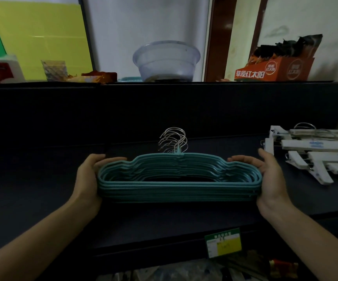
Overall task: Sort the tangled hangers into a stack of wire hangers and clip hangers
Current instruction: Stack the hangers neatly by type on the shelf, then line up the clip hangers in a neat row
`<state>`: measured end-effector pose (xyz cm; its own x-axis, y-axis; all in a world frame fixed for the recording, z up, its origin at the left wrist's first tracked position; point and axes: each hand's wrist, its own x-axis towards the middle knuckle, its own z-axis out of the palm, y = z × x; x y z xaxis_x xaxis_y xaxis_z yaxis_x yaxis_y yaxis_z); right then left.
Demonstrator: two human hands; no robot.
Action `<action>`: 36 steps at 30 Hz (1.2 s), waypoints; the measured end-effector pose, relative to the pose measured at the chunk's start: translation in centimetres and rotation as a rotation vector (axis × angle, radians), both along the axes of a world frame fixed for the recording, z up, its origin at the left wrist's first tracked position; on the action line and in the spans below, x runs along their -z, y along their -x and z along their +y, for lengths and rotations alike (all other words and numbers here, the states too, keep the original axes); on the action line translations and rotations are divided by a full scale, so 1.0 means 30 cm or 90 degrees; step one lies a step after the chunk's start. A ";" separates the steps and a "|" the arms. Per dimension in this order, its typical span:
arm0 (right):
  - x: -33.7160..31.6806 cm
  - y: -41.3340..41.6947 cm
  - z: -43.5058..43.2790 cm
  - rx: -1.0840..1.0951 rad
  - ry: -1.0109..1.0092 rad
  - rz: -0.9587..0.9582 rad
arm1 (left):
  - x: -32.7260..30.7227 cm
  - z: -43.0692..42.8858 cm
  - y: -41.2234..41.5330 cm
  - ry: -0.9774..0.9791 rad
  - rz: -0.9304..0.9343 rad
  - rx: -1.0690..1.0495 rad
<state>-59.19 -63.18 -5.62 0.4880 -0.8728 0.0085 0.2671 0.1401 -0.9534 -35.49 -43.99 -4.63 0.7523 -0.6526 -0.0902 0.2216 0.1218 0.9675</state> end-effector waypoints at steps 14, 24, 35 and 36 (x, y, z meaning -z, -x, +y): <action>-0.029 -0.208 -0.011 -0.025 -0.004 0.053 | -0.010 0.021 -0.057 -0.045 -0.033 -0.197; -0.042 -0.237 -0.051 -0.111 0.078 0.148 | -0.020 0.071 -0.173 -0.124 -0.378 -0.179; -0.155 0.174 -0.325 0.062 0.547 0.406 | -0.216 -0.130 0.191 0.030 -0.785 -0.048; -0.171 0.226 -0.370 0.103 0.595 0.439 | -0.220 -0.172 0.252 0.026 -0.780 -0.009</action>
